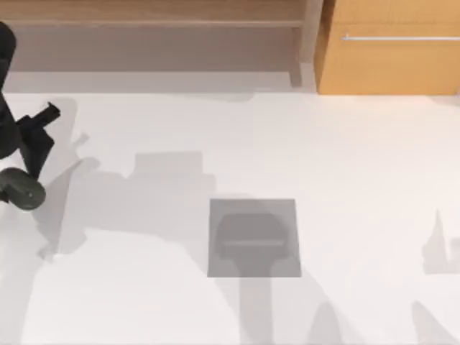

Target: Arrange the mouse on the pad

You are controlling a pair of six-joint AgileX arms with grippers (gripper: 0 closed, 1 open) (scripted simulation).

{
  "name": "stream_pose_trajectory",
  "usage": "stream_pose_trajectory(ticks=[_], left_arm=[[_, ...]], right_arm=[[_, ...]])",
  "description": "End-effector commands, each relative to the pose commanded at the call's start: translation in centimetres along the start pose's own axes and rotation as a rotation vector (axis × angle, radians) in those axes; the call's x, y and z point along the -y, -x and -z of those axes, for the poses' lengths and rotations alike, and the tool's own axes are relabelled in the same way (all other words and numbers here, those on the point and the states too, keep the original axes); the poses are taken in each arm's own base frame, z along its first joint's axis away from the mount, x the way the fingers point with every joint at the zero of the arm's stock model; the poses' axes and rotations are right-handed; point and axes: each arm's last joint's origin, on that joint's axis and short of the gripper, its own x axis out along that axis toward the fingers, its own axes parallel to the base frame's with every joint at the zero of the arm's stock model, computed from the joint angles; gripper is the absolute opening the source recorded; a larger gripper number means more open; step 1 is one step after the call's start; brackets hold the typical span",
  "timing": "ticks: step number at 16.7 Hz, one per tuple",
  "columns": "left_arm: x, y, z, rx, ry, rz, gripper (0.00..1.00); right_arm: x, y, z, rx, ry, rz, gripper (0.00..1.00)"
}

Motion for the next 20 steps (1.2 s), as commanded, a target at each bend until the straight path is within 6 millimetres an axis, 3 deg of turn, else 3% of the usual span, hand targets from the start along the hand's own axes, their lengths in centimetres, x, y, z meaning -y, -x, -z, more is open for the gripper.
stream_pose_trajectory(ticks=[5, 13, 16, 20], left_arm=[[-0.3, 5.4, 0.3, 0.001, -0.005, 0.001, 0.00], [-0.2, 5.8, 0.4, 0.000, -0.037, 0.004, 0.00], [0.7, 6.3, 1.4, -0.011, -0.191, 0.007, 0.00], [2.9, 7.2, 3.8, -0.031, -0.583, 0.016, 0.00]], right_arm=[[0.0, 0.0, 0.0, 0.000, 0.000, 0.000, 1.00], [0.0, 0.0, 0.0, 0.000, 0.000, 0.000, 1.00], [0.0, 0.0, 0.0, 0.000, 0.000, 0.000, 1.00], [0.0, 0.0, 0.0, 0.000, 0.000, 0.000, 1.00]])
